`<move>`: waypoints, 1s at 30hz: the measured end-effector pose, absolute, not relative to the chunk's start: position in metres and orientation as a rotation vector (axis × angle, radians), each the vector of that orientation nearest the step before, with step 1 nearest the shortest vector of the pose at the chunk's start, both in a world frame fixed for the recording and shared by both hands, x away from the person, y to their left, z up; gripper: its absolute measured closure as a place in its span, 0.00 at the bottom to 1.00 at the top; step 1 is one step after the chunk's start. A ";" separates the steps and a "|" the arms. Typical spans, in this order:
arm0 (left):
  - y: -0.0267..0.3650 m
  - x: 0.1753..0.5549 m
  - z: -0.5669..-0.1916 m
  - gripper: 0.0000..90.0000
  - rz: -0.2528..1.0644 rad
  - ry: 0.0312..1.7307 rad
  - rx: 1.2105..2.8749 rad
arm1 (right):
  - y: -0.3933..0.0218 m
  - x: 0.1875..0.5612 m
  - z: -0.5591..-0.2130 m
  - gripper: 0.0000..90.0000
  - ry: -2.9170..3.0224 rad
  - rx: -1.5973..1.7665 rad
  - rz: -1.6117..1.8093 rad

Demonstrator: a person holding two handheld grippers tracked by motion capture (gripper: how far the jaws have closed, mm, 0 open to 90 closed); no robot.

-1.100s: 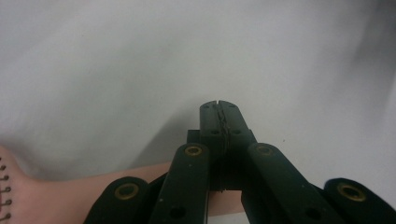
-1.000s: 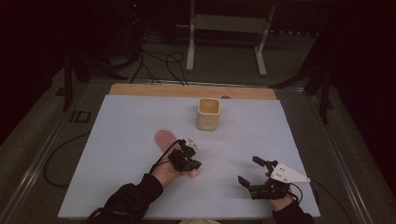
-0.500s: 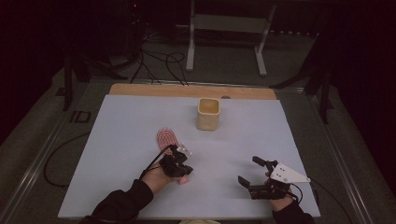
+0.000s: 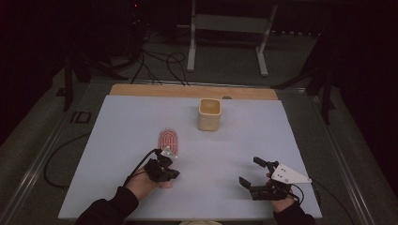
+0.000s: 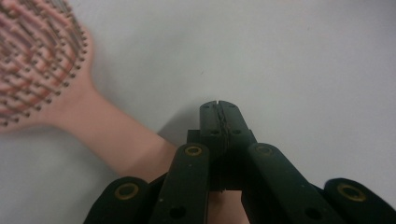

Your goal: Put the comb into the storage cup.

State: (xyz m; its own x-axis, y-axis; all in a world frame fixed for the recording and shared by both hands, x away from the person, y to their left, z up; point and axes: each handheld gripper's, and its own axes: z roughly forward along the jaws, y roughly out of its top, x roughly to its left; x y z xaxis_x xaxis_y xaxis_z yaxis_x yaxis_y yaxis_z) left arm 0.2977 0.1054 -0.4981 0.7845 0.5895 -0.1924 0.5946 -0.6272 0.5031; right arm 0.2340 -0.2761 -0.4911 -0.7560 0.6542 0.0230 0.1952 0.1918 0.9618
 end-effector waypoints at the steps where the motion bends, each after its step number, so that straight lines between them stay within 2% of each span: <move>1: 0.107 0.297 -0.498 1.00 -0.010 0.886 2.418 | -0.276 0.234 -0.491 0.10 2.077 0.791 1.587; 30: 0.173 0.285 -0.496 1.00 0.065 1.019 2.452 | -0.276 0.233 -0.490 0.10 2.075 0.794 1.588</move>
